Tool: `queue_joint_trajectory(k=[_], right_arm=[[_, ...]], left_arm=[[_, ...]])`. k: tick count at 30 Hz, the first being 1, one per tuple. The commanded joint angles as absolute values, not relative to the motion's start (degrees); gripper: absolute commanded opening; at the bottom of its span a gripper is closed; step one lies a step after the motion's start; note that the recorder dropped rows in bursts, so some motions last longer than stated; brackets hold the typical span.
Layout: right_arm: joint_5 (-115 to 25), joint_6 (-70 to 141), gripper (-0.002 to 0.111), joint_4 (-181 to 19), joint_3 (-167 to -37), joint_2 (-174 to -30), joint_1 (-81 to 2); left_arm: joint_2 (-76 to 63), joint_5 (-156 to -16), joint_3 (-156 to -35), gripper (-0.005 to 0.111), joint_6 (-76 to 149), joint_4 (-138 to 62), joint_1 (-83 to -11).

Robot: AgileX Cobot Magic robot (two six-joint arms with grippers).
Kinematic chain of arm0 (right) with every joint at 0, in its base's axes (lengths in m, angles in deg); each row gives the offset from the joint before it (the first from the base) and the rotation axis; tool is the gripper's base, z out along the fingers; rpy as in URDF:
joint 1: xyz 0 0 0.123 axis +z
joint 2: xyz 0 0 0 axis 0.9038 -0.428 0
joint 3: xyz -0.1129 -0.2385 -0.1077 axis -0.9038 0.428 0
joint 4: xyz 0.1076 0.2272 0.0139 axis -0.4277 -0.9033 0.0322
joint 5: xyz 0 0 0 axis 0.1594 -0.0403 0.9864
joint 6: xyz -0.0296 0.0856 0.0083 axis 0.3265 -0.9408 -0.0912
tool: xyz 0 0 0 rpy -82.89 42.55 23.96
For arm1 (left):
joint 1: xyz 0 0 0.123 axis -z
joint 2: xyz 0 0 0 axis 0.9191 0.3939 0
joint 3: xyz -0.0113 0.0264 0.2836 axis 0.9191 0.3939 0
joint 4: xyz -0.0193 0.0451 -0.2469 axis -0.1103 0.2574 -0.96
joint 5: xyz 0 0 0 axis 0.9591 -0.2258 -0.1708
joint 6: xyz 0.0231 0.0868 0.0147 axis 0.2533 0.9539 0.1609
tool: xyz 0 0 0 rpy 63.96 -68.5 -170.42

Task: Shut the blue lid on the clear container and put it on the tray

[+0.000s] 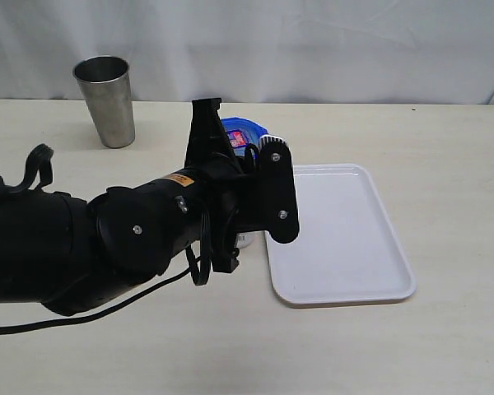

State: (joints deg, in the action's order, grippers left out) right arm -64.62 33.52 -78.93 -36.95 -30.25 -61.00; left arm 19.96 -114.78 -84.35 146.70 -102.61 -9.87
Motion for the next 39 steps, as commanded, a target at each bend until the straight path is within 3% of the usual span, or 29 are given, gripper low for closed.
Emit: queue_joint_trajectory(k=[1, 9, 19, 33, 39], right_arm=[[-64.6, 33.8, 0.005, -79.0, -36.8, -30.0, -61.4], [-64.6, 33.8, 0.005, -79.0, -36.8, -30.0, -61.4], [-64.6, 33.8, 0.005, -79.0, -36.8, -30.0, -61.4], [-64.6, 33.8, 0.005, -79.0, -36.8, -30.0, -61.4], [-64.6, 33.8, 0.005, -79.0, -36.8, -30.0, -61.4]], left_arm=[[19.5, -114.0, -84.2, 0.000, 146.6, -103.2, -9.5], [19.5, -114.1, -84.2, 0.001, 146.6, -103.2, -9.5], [19.5, -114.4, -84.2, 0.033, 146.6, -103.2, -9.5], [19.5, -115.3, -84.2, 0.057, 146.6, -106.2, -9.5], [19.5, -115.2, -84.2, 0.058, 148.0, -111.2, -9.5]])
